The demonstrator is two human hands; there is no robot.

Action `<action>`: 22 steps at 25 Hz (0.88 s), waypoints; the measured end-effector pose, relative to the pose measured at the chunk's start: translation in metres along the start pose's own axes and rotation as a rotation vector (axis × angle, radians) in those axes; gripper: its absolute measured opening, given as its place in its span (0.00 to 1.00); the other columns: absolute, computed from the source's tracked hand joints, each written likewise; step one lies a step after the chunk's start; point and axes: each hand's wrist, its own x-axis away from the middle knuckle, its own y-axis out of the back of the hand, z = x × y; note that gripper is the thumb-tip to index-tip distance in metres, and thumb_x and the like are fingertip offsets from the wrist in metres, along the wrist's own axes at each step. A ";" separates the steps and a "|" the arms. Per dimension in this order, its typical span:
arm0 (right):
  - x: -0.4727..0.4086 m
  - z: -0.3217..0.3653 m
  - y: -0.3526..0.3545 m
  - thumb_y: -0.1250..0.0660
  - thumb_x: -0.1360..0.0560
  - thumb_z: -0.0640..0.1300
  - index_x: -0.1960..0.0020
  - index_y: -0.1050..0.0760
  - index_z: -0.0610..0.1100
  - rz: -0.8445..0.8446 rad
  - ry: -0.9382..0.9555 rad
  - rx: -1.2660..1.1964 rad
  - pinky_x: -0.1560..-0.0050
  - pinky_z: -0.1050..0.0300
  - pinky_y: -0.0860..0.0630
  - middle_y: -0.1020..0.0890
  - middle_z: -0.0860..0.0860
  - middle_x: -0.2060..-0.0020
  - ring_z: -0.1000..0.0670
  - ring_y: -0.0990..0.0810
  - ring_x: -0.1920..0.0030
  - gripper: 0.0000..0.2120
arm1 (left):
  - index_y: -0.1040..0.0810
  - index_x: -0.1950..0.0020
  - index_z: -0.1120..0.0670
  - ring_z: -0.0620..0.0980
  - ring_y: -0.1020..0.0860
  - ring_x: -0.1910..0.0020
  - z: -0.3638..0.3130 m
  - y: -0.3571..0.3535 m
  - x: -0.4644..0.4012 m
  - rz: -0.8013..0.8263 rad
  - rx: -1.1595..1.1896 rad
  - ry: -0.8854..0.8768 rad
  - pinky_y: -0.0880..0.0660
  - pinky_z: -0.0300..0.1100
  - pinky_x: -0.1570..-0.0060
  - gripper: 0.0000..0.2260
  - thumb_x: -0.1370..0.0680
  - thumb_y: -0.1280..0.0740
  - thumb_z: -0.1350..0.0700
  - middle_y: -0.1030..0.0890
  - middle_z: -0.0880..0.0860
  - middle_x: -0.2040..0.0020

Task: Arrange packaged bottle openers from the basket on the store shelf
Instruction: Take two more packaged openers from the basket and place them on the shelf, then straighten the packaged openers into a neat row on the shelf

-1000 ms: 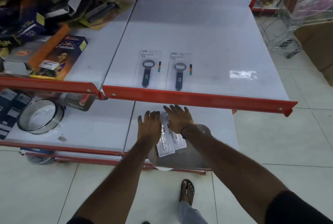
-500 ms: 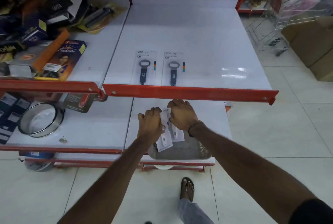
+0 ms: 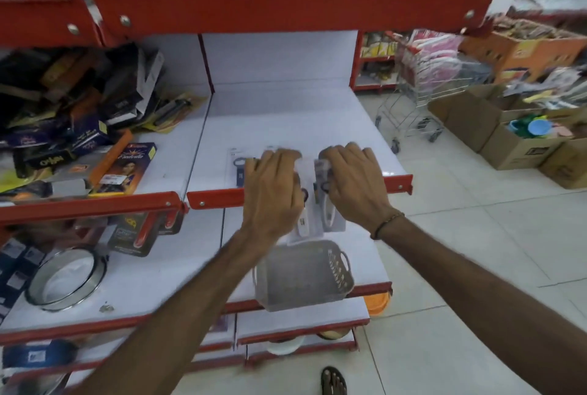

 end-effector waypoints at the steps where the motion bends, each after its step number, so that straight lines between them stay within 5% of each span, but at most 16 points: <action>1: -0.014 -0.006 0.012 0.41 0.29 0.41 0.50 0.29 0.46 -0.033 -0.016 0.008 0.58 0.51 0.38 0.23 0.50 0.60 0.47 0.31 0.60 0.09 | 0.26 0.45 0.55 0.54 0.24 0.55 -0.001 0.004 -0.023 -0.018 0.013 0.021 0.34 0.50 0.51 0.11 0.25 0.43 0.57 0.18 0.56 0.52; 10: -0.093 -0.079 0.016 0.42 0.26 0.39 0.46 0.26 0.43 0.011 -0.163 0.062 0.52 0.46 0.32 0.19 0.46 0.59 0.43 0.25 0.56 0.10 | 0.25 0.44 0.57 0.59 0.23 0.49 0.033 -0.052 -0.134 0.191 -0.013 0.101 0.37 0.55 0.46 0.11 0.24 0.41 0.65 0.18 0.58 0.52; 17: -0.114 -0.109 -0.040 0.44 0.26 0.40 0.47 0.28 0.44 0.273 -0.229 -0.021 0.50 0.47 0.34 0.17 0.46 0.56 0.41 0.23 0.52 0.10 | 0.27 0.45 0.53 0.58 0.26 0.44 0.065 -0.117 -0.128 0.458 -0.051 0.221 0.39 0.56 0.41 0.08 0.20 0.44 0.60 0.19 0.56 0.49; 20: -0.111 -0.118 -0.061 0.44 0.24 0.41 0.43 0.27 0.45 0.419 -0.243 -0.047 0.51 0.49 0.35 0.17 0.45 0.47 0.41 0.22 0.47 0.13 | 0.26 0.36 0.50 0.57 0.32 0.32 0.080 -0.128 -0.119 0.661 -0.128 0.216 0.47 0.63 0.31 0.14 0.18 0.46 0.56 0.22 0.53 0.37; 22: -0.107 -0.122 -0.068 0.43 0.23 0.43 0.35 0.27 0.47 0.509 -0.247 -0.017 0.47 0.49 0.32 0.20 0.46 0.39 0.42 0.24 0.40 0.18 | 0.35 0.24 0.48 0.55 0.44 0.22 0.096 -0.121 -0.117 0.819 -0.192 0.209 0.60 0.67 0.27 0.21 0.17 0.47 0.49 0.34 0.52 0.23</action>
